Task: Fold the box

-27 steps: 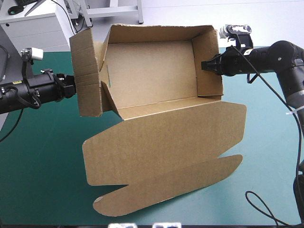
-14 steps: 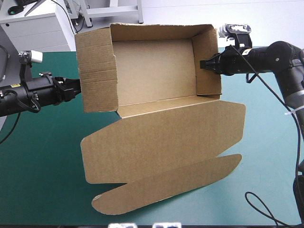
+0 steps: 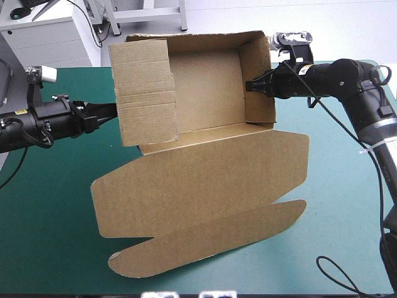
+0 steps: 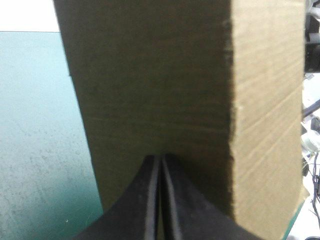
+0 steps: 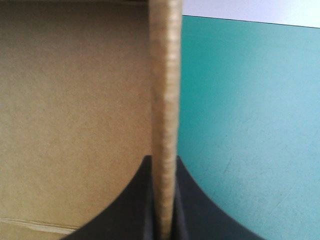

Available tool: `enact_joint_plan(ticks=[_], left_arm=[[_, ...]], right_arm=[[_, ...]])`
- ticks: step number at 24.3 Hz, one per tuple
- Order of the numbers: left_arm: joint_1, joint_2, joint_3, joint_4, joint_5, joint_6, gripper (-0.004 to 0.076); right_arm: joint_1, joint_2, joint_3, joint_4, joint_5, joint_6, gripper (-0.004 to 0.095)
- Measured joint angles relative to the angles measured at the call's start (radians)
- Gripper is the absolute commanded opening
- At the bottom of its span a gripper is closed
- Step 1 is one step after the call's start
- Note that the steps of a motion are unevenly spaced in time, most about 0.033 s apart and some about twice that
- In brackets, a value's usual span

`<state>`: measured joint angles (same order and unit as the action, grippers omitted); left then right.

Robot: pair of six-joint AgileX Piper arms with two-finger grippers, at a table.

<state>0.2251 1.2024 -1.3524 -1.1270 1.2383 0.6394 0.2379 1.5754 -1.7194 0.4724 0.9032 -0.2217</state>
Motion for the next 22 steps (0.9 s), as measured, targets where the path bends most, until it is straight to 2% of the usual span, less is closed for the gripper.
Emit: enact_joint_plan(ticks=[8, 18, 20, 22], left_arm=[[-0.051, 0.0, 0.0, 0.011, 0.0, 0.0, 0.0211], [-0.07, 0.0, 0.0, 0.066, 0.0, 0.001, 0.0258], [-0.07, -0.001, 0.0, 0.117, 0.001, 0.0, 0.0297], [-0.07, -0.001, 0.0, 0.206, 0.002, -0.043, 0.0361]], right_arm=[[0.054, 0.042, 0.001, -0.054, -0.027, 0.036, -0.0011], [0.063, 0.059, 0.001, -0.066, -0.038, 0.05, 0.0003], [0.086, 0.059, 0.001, -0.101, -0.051, 0.075, 0.0003], [0.141, 0.059, 0.001, -0.183, -0.064, 0.128, 0.0003]])
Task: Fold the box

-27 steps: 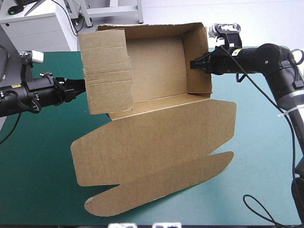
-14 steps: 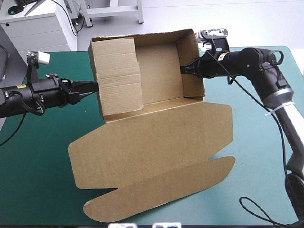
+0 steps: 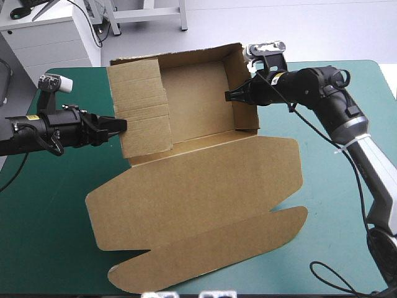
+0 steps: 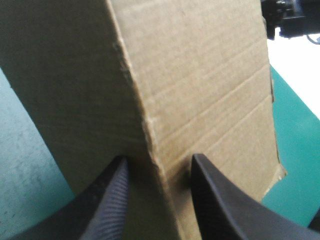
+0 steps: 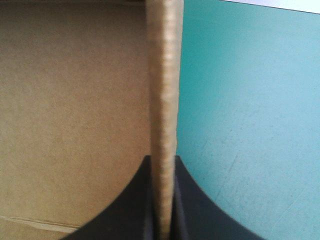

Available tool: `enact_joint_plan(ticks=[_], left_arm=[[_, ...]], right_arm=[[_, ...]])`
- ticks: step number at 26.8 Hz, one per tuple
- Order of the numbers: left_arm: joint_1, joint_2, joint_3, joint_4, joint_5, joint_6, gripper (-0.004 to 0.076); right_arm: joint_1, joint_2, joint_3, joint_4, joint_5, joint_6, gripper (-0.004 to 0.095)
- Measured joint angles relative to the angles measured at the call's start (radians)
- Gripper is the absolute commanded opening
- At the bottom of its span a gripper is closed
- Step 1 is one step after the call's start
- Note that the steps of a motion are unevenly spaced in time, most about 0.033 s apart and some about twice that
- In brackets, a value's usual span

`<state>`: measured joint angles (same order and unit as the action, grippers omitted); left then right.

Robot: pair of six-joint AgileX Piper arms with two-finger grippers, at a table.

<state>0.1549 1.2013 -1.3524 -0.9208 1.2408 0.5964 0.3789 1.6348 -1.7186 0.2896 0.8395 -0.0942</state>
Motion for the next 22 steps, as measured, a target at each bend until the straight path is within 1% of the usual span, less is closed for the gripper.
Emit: enact_joint_plan(ticks=[1, 2, 9, 12, 14, 16, 17, 20, 22], left_arm=[[0.0, 0.0, 0.0, 0.019, 0.001, -0.016, 0.0387], [0.0, 0.0, 0.0, 0.05, 0.0, -0.044, 0.0391], [0.0, 0.0, 0.0, 0.121, -0.029, -0.088, 0.039], [0.0, 0.0, 0.0, 0.199, -0.036, -0.17, 0.0388], [0.0, 0.0, 0.0, 0.278, -0.05, -0.264, 0.038], [0.0, 0.0, 0.0, 0.324, -0.059, -0.298, 0.0366], [0.0, 0.0, 0.0, 0.339, -0.062, -0.307, 0.0353], [0.0, 0.0, 0.0, 0.356, -0.069, -0.342, 0.0258], [0.0, 0.0, 0.0, 0.357, -0.08, -0.358, 0.014]], right_arm=[[0.014, 0.0, 0.0, -0.018, -0.002, 0.014, 0.0003], [0.043, 0.0, 0.0, -0.051, -0.01, 0.04, 0.0003], [0.11, 0.0, 0.0, -0.102, -0.022, 0.094, 0.0002], [0.14, 0.0, 0.0, -0.112, -0.046, 0.111, 0.0002], [0.166, 0.0, 0.0, -0.111, -0.059, 0.122, 0.0001], [0.177, 0.0, 0.0, -0.103, -0.064, 0.126, 0.0001], [0.18, 0.0, 0.0, -0.099, -0.064, 0.129, 0.0001], [0.183, 0.0, 0.0, -0.094, -0.064, 0.134, 0.0001], [0.183, 0.0, 0.0, -0.094, -0.064, 0.136, 0.0001]])
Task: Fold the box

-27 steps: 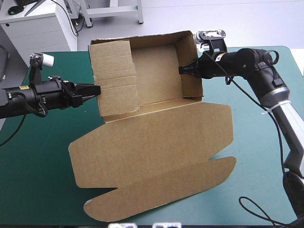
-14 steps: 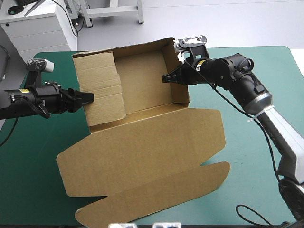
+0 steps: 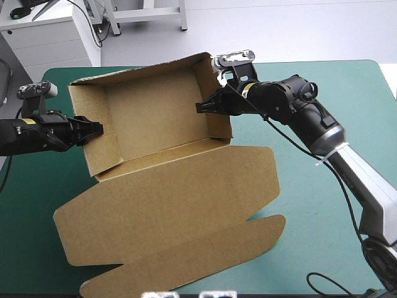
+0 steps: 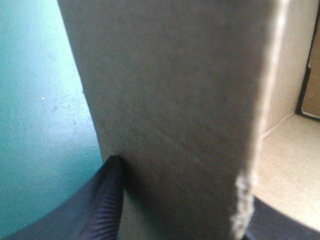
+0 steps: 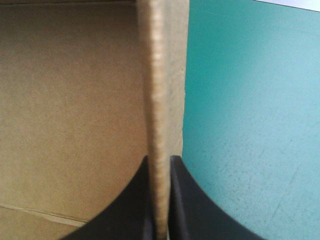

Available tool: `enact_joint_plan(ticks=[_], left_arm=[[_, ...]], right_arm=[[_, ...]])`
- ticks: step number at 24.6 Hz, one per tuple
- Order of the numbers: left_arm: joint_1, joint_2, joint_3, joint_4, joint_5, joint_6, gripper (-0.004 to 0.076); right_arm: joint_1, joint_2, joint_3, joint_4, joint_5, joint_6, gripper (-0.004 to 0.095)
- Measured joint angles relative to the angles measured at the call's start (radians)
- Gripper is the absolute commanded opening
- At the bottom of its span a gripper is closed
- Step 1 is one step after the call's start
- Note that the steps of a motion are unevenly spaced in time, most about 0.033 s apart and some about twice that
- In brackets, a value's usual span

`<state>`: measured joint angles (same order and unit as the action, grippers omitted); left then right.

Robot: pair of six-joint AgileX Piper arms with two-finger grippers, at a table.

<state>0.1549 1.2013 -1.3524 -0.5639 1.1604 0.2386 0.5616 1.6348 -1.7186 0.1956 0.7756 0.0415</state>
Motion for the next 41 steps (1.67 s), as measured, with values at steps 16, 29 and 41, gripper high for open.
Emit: enact_joint_plan(ticks=[16, 29, 41], left_arm=[[-0.413, 0.122, 0.003, 0.572, -0.165, -0.348, -0.0008], [-0.438, 0.258, 0.003, 0.552, -0.181, -0.338, -0.0008], [-0.438, 0.431, 0.003, 0.529, -0.143, -0.321, -0.0008]], right_arm=[[0.031, 0.048, -0.002, -0.209, 0.122, 0.1, 0.0], [0.038, 0.086, 0.006, -0.294, 0.3, 0.242, 0.0], [0.038, 0.2, 0.113, -0.249, 0.279, 0.292, 0.0]])
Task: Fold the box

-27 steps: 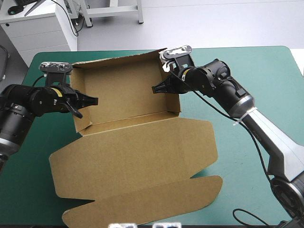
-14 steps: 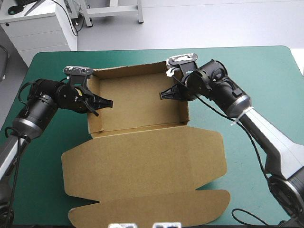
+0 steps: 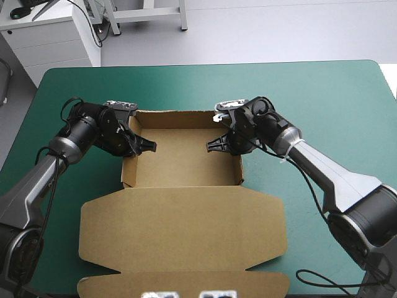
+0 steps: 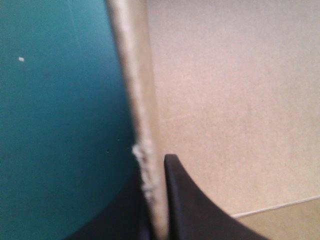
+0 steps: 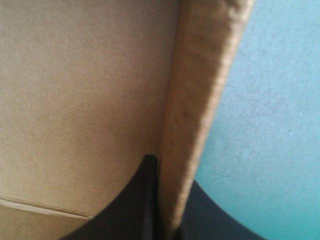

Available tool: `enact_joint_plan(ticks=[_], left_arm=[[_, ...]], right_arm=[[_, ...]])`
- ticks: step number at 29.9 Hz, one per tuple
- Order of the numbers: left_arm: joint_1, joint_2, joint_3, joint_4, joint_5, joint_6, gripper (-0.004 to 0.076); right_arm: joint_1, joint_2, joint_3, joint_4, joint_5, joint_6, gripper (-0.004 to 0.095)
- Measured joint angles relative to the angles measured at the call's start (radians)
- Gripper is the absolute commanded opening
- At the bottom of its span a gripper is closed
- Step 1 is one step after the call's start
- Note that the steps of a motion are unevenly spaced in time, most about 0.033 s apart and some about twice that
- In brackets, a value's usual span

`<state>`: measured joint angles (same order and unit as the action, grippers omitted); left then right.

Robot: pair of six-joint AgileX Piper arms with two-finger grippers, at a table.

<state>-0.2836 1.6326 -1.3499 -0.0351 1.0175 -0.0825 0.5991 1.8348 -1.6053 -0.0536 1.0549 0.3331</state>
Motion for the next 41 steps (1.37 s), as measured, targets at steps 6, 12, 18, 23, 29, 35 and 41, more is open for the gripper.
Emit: enact_joint_plan(ticks=[6, 12, 18, 23, 29, 35, 41], left_arm=[[0.001, 0.068, -0.005, -0.011, -0.02, 0.017, -0.0008], [-0.01, 0.122, -0.014, -0.01, -0.069, 0.028, -0.0008], [-0.014, 0.127, -0.019, -0.004, -0.073, 0.035, -0.0008], [-0.014, 0.128, -0.019, -0.004, -0.072, 0.047, -0.0006], [-0.016, 0.128, -0.019, -0.009, -0.072, 0.082, 0.0017], [-0.02, 0.134, -0.02, -0.015, -0.069, 0.099, 0.0195], [-0.024, 0.143, -0.02, -0.029, -0.043, 0.114, 0.047]], right_arm=[[-0.013, 0.023, -0.002, 0.017, -0.003, 0.011, 0.0], [-0.079, 0.045, -0.002, 0.112, -0.002, 0.0, 0.0], [-0.092, 0.047, -0.002, 0.132, 0.001, -0.023, 0.0002], [-0.093, 0.047, -0.002, 0.137, 0.001, -0.027, 0.009], [-0.093, 0.047, -0.002, 0.139, 0.008, 0.0, 0.0364], [-0.093, 0.047, -0.002, 0.126, 0.016, 0.016, 0.047], [-0.093, 0.047, -0.002, 0.102, 0.05, 0.033, 0.047]])
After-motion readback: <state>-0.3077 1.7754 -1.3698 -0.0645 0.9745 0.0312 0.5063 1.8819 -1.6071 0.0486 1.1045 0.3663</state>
